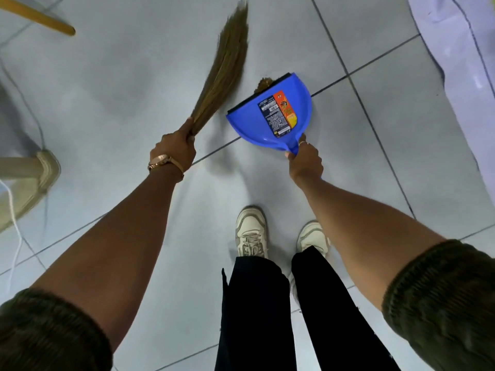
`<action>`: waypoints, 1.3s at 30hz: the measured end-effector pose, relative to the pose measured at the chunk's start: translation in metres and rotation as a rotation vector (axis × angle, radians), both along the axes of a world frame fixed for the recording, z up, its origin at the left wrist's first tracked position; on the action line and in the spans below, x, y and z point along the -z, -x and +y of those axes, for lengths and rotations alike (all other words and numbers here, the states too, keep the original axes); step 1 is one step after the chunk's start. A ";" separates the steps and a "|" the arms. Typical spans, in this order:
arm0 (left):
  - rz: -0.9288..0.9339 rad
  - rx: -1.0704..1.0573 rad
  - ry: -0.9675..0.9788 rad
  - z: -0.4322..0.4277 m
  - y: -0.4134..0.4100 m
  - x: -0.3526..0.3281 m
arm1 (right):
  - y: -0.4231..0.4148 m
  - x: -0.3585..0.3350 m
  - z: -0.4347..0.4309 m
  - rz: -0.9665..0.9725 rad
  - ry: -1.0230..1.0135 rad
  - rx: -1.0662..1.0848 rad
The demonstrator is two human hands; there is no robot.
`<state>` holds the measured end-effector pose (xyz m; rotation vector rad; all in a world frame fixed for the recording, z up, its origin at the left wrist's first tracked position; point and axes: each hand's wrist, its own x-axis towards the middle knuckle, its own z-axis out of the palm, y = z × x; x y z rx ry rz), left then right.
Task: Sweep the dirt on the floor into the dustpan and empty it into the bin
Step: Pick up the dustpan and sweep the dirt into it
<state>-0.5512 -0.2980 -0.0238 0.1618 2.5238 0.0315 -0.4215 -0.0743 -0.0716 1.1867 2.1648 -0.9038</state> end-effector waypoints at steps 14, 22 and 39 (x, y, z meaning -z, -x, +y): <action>-0.101 0.117 -0.049 -0.011 -0.031 -0.036 | 0.023 0.021 0.062 -0.026 -0.180 -0.177; 0.003 -0.054 -0.176 -0.018 -0.094 -0.118 | -0.018 0.029 0.074 -0.084 -0.174 -0.093; -0.222 -0.199 -0.100 0.034 -0.101 -0.042 | -0.022 0.029 0.092 -0.117 -0.254 -0.069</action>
